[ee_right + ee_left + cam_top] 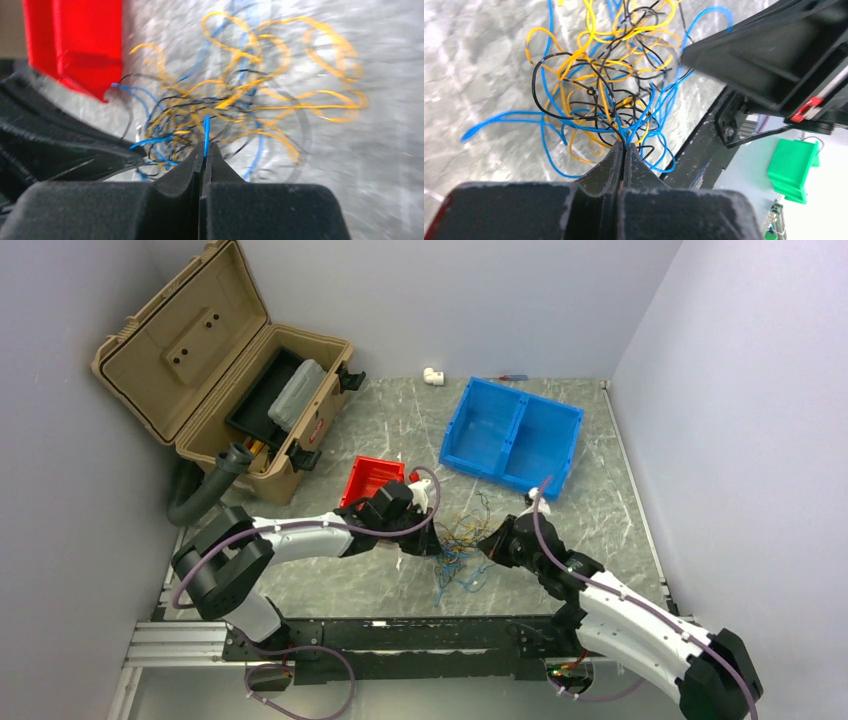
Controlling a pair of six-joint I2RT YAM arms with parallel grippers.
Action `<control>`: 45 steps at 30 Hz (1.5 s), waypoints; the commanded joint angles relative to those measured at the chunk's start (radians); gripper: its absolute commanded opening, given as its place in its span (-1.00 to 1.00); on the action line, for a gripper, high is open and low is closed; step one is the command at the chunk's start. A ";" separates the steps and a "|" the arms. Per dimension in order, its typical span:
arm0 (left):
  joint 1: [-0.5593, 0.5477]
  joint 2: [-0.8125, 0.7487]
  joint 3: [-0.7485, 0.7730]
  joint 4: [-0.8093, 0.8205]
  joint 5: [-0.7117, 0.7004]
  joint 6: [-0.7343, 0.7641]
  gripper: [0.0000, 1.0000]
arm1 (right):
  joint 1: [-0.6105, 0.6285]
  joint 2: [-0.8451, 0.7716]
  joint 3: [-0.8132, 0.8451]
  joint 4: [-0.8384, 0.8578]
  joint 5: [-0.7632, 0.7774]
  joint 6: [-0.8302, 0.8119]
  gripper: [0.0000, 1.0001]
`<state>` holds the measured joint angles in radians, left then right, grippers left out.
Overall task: Untangle the cables
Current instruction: Untie the cable.
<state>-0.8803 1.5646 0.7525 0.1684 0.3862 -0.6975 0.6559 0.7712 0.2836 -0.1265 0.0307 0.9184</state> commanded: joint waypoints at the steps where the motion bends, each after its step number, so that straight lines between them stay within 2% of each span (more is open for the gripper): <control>1: 0.028 -0.084 0.058 -0.158 -0.121 0.079 -1.00 | -0.001 -0.059 0.094 -0.345 0.337 0.127 -1.00; 6: 0.104 -0.163 0.032 -0.265 -0.215 0.078 -1.00 | -0.003 -0.083 0.154 -0.674 0.573 0.382 -1.00; 12: 0.173 -0.264 -0.065 -0.238 -0.222 0.047 -1.00 | -0.002 -0.096 0.178 -0.822 0.657 0.588 -1.00; 16: 0.174 -0.265 -0.061 -0.255 -0.208 0.070 -1.00 | -0.002 -0.113 0.213 -0.845 0.706 0.576 -1.00; 19: 0.173 -0.252 -0.055 -0.252 -0.185 0.084 -1.00 | -0.003 -0.116 0.251 -0.840 0.741 0.483 -1.00; 22: 0.174 -0.233 -0.046 -0.242 -0.159 0.100 -1.00 | -0.003 -0.124 0.275 -0.727 0.696 0.261 -1.00; 24: 0.174 -0.213 -0.037 -0.223 -0.114 0.113 -1.00 | -0.003 -0.135 0.276 -0.570 0.557 0.040 -0.97; 25: 0.173 -0.203 -0.032 -0.216 -0.094 0.116 -1.00 | -0.004 -0.142 0.273 -0.517 0.480 -0.033 -0.78; 26: 0.172 -0.194 -0.029 -0.202 -0.071 0.119 -1.00 | -0.003 -0.149 0.263 -0.457 0.406 -0.098 -0.39; 27: 0.171 -0.187 -0.028 -0.184 -0.048 0.122 -1.00 | -0.003 -0.154 0.252 -0.401 0.325 -0.143 0.08; 28: 0.168 -0.182 -0.030 -0.178 -0.032 0.122 -1.00 | -0.003 -0.157 0.237 -0.342 0.240 -0.186 0.32; 30: 0.159 -0.175 -0.027 -0.141 -0.012 0.124 -1.00 | -0.003 -0.144 0.206 -0.222 0.076 -0.248 0.49; 33: 0.147 -0.159 -0.016 -0.136 -0.002 0.127 -1.00 | 0.000 -0.046 0.169 -0.051 -0.139 -0.262 0.49; 35: 0.144 -0.150 -0.013 -0.130 0.010 0.124 -1.00 | 0.014 0.041 0.160 0.038 -0.208 -0.247 0.46; 41: 0.143 -0.123 -0.032 -0.087 0.034 0.093 -1.00 | 0.095 0.249 0.159 0.232 -0.200 -0.215 0.39; 45: 0.143 -0.106 -0.036 -0.080 0.030 0.088 -1.00 | 0.142 0.350 0.176 0.285 -0.163 -0.198 0.30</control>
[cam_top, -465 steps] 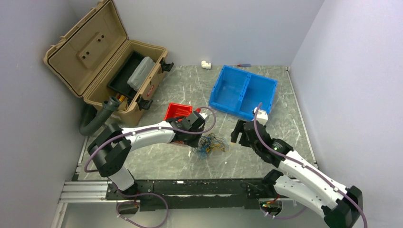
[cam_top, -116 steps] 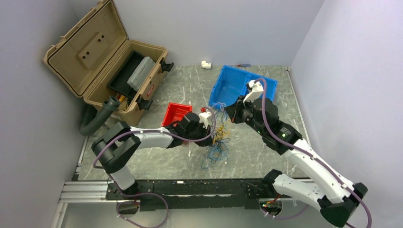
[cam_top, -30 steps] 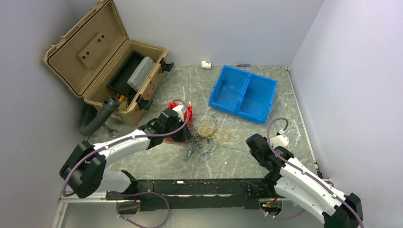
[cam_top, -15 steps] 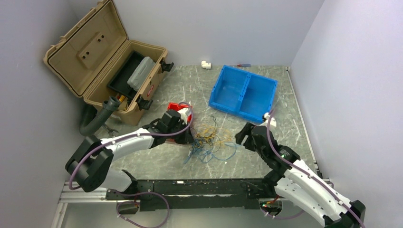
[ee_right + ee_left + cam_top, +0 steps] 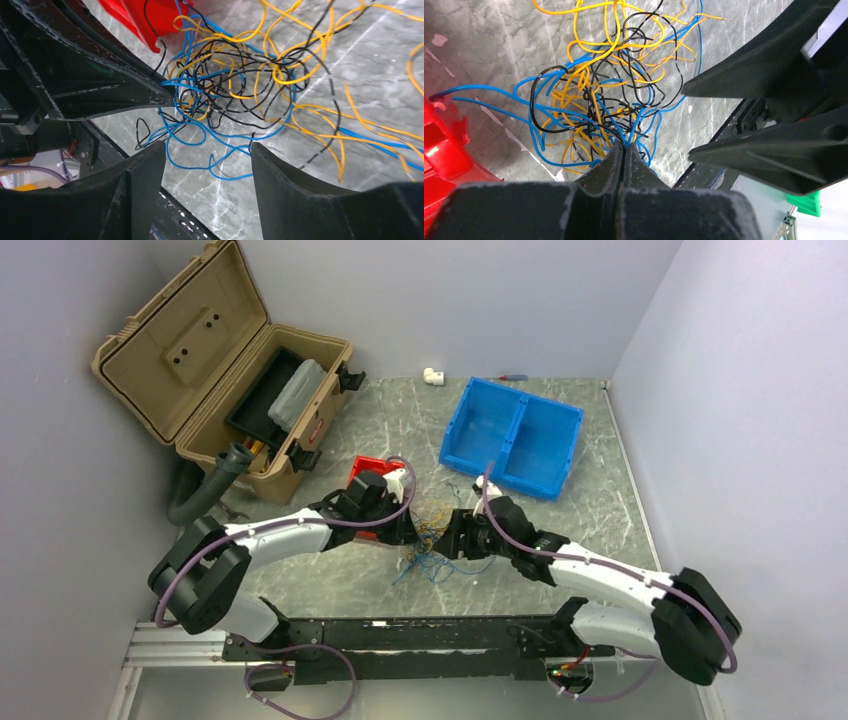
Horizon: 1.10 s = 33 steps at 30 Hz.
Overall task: Untangle the cables
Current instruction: Untie the cable.
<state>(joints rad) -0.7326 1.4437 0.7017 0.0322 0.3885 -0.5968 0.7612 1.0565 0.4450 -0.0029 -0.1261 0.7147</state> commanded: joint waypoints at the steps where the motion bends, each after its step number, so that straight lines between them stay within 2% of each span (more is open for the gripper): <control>1: -0.004 0.019 0.015 0.057 0.027 -0.014 -1.00 | 0.046 0.085 0.019 0.161 0.025 0.013 0.28; 14: -0.004 0.043 0.004 0.085 0.043 -0.024 -1.00 | 0.126 0.267 0.032 0.255 0.247 0.108 0.03; 20: -0.004 0.033 -0.028 0.117 0.052 -0.051 -1.00 | 0.146 0.292 -0.013 0.378 0.314 0.147 -0.06; 26: -0.004 0.024 -0.041 0.127 0.072 -0.055 -1.00 | 0.154 0.276 -0.058 0.493 0.310 0.111 -0.07; 33: -0.005 -0.021 -0.021 0.063 0.135 0.016 -1.00 | 0.153 0.274 -0.116 0.676 0.197 -0.003 0.00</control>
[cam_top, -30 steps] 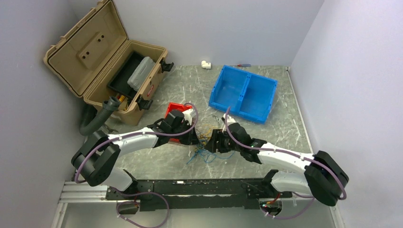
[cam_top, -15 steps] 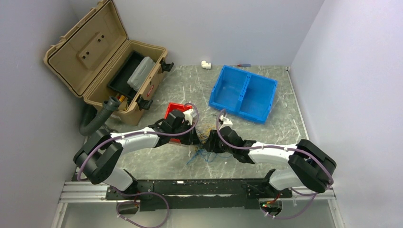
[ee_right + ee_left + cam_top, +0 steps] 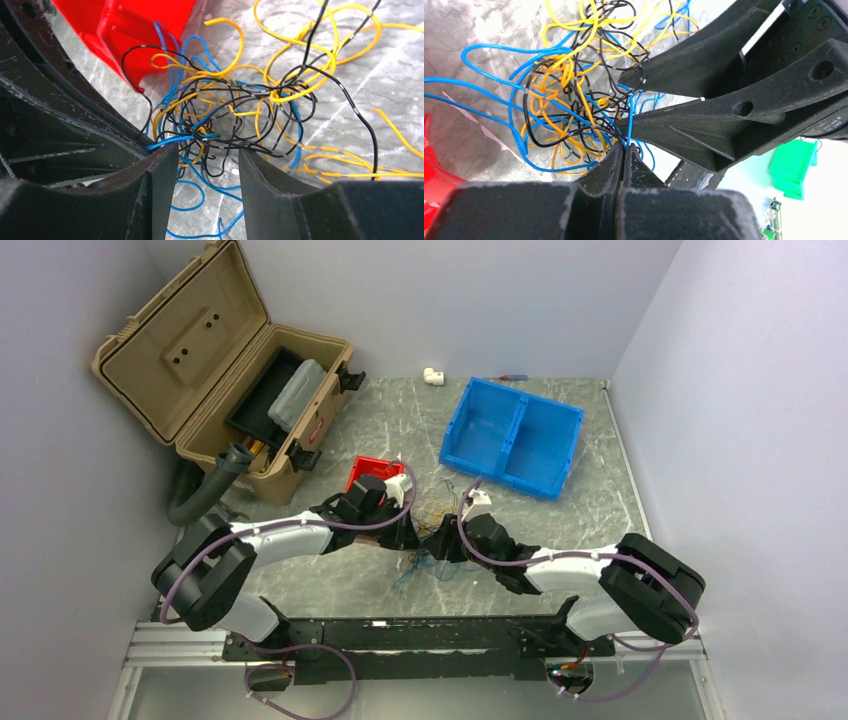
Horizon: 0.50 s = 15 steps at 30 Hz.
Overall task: Untangle the cables
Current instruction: Untie the cable.
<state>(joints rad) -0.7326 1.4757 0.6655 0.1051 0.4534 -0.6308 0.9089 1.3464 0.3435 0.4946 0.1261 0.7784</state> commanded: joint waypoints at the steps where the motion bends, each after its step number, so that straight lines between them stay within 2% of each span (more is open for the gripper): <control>1: -0.005 -0.069 0.016 -0.019 0.075 0.059 -1.00 | 0.005 -0.012 -0.023 0.209 -0.075 -0.071 -0.01; 3: -0.004 -0.096 0.017 -0.023 0.096 0.073 -1.00 | 0.005 -0.003 -0.041 0.266 -0.100 -0.074 -0.13; 4: -0.004 -0.106 0.020 -0.023 0.112 0.077 -1.00 | 0.006 0.000 -0.048 0.290 -0.114 -0.073 -0.25; 7: -0.004 -0.120 0.041 -0.035 0.169 0.088 -1.00 | 0.006 -0.001 -0.074 0.377 -0.153 -0.070 -0.86; 8: -0.004 -0.124 0.050 -0.046 0.176 0.093 -1.00 | 0.005 -0.008 -0.079 0.389 -0.156 -0.068 -1.00; 12: -0.004 -0.147 0.073 -0.091 0.168 0.111 -1.00 | 0.006 -0.064 -0.083 0.313 -0.070 -0.044 -1.00; 15: -0.004 -0.162 0.091 -0.141 0.138 0.127 -1.00 | 0.005 -0.149 -0.090 0.151 0.075 0.001 -1.00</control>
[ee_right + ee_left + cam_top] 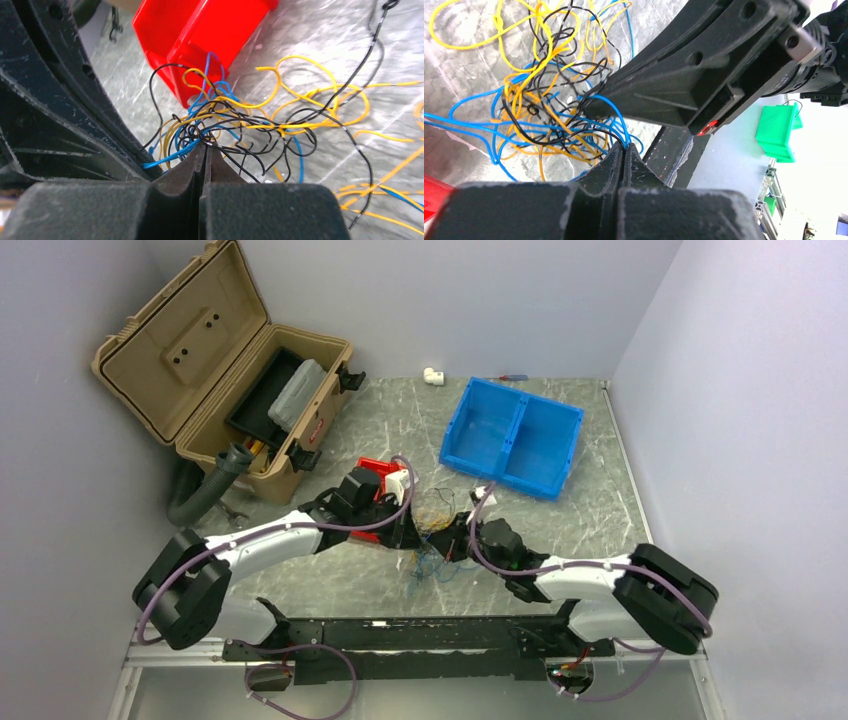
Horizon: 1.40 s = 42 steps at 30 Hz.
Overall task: Untangle the cables
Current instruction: Untie the cable.
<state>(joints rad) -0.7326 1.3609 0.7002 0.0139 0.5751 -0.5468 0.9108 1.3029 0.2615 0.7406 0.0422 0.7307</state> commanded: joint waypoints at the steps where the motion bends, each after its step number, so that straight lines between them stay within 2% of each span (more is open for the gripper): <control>1: -0.004 -0.055 0.060 -0.061 0.005 0.044 -1.00 | 0.004 -0.146 -0.001 -0.217 0.243 0.075 -1.00; 5: 0.004 -0.087 0.072 -0.091 -0.048 0.044 -1.00 | 0.003 -0.233 0.059 -0.578 0.449 0.163 -1.00; 12: 0.021 -0.113 0.113 -0.168 -0.131 0.056 -1.00 | 0.001 -0.342 0.108 -1.090 0.672 0.429 -1.00; 19: 0.060 -0.170 0.108 -0.271 -0.282 0.026 -1.00 | -0.002 -0.498 0.138 -1.493 0.829 0.756 -1.00; 23: 0.075 -0.239 0.090 -0.321 -0.385 0.016 -1.00 | -0.007 -0.550 0.199 -1.678 0.883 0.867 -1.00; 28: 0.075 -0.235 0.095 -0.301 -0.289 0.052 -1.00 | -0.007 -0.538 0.278 -1.646 0.870 0.712 -1.00; 32: 0.074 -0.214 0.113 -0.273 -0.195 0.071 -1.00 | -0.006 -0.554 0.319 -1.541 0.813 0.476 -1.00; 33: 0.072 -0.208 0.124 -0.279 -0.183 0.079 -1.00 | -0.007 -0.565 0.320 -1.472 0.764 0.377 -0.78; 35: 0.062 -0.199 0.144 -0.285 -0.161 0.098 -0.97 | -0.008 -0.596 0.309 -1.327 0.630 0.182 0.01; 37: 0.054 -0.194 0.164 -0.295 -0.157 0.112 -0.94 | -0.007 -0.621 0.292 -1.236 0.526 0.107 0.43; 42: 0.031 -0.176 0.194 -0.302 -0.153 0.132 -0.88 | -0.007 -0.608 0.222 -0.957 0.234 -0.078 0.62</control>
<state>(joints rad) -0.6842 1.1767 0.8326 -0.3027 0.3820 -0.4553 0.9035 0.6750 0.5220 -0.4969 0.5446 0.8864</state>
